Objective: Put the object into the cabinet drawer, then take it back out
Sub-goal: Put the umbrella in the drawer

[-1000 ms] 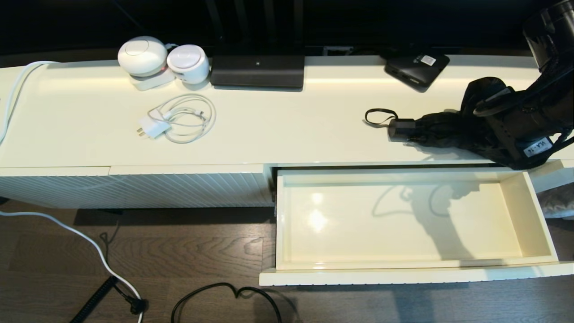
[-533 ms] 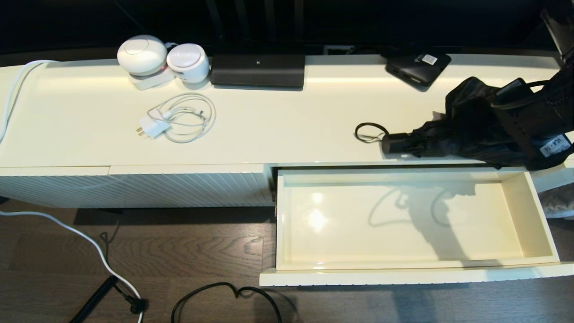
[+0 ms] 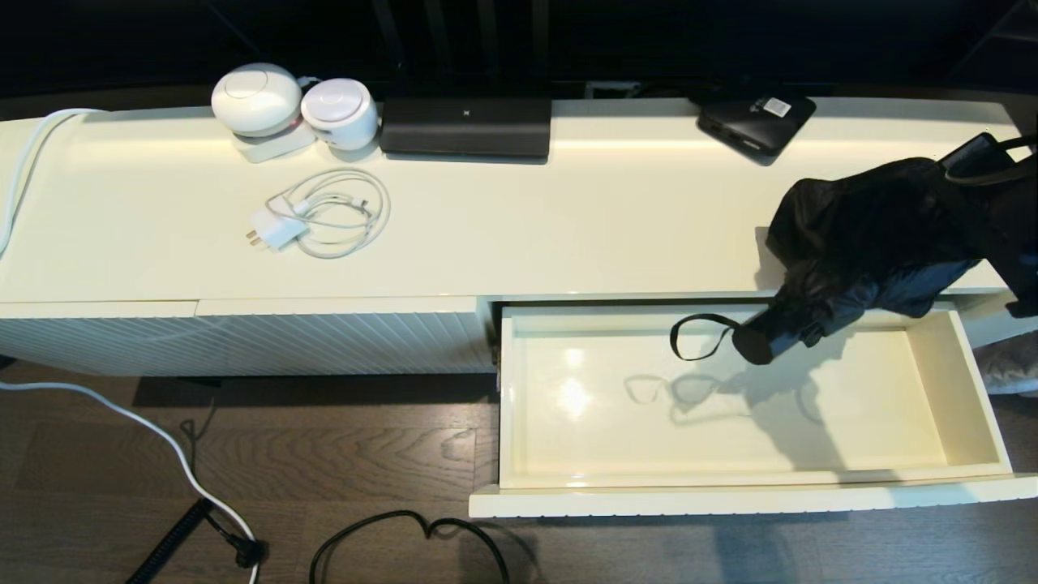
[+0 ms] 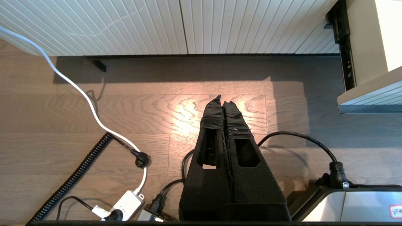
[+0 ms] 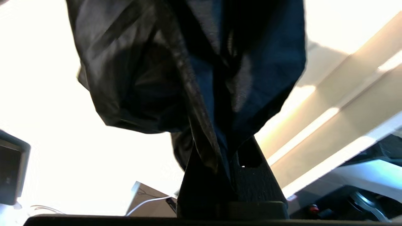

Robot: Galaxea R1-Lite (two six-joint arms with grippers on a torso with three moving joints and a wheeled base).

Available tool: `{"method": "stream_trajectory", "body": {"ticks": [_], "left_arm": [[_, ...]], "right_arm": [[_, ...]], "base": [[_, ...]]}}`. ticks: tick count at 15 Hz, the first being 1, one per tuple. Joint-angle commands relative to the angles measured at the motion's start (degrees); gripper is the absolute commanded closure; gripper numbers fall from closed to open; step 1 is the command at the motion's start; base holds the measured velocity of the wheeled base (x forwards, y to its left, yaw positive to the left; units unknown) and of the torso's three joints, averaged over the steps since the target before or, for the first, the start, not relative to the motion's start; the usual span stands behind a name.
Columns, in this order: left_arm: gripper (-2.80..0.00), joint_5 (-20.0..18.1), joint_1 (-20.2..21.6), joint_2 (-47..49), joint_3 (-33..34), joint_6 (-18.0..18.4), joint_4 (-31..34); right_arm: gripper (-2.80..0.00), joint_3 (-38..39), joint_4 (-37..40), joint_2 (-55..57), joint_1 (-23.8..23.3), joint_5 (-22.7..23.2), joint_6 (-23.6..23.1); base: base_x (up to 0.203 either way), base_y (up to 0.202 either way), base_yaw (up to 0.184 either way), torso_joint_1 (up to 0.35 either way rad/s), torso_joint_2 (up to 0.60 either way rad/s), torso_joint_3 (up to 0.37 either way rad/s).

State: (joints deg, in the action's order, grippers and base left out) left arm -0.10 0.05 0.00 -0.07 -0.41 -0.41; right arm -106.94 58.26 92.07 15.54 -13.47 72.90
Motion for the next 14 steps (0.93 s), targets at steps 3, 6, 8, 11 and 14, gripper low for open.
{"method": "stream_trajectory", "body": {"ticks": [3, 6, 8, 11, 14], "left_arm": [[0.00, 0.01, -0.05, 0.00, -0.01, -0.02, -0.02], [0.00, 0.01, 0.04, 0.00, -0.01, -0.02, -0.02], [0.00, 0.01, 0.04, 0.00, -0.01, -0.02, -0.02], [0.00, 0.01, 0.04, 0.00, -0.01, -0.02, -0.02], [0.00, 0.01, 0.04, 0.00, 0.05, -0.02, -0.02]], "right_arm": [[0.00, 7.20, 0.50, -4.29, 0.89, -0.40, 0.65], [0.00, 11.67, 0.21, -5.95, 1.58, -1.11, 0.86], [0.00, 14.84, -0.35, -6.72, 2.16, -1.23, 1.06], [0.00, 17.99, -0.60, -8.92, 2.56, -1.29, 1.54], [0.00, 19.79, -0.66, -9.42, 2.48, -1.56, 1.72]], "base": [[0.000, 0.000, 0.000, 0.000, 0.00, 0.000], [0.000, 0.000, 0.000, 0.000, 0.00, 0.000], [0.000, 0.000, 0.000, 0.000, 0.00, 0.000], [0.000, 0.000, 0.000, 0.000, 0.00, 0.000], [0.000, 0.000, 0.000, 0.000, 0.00, 0.000]]}}
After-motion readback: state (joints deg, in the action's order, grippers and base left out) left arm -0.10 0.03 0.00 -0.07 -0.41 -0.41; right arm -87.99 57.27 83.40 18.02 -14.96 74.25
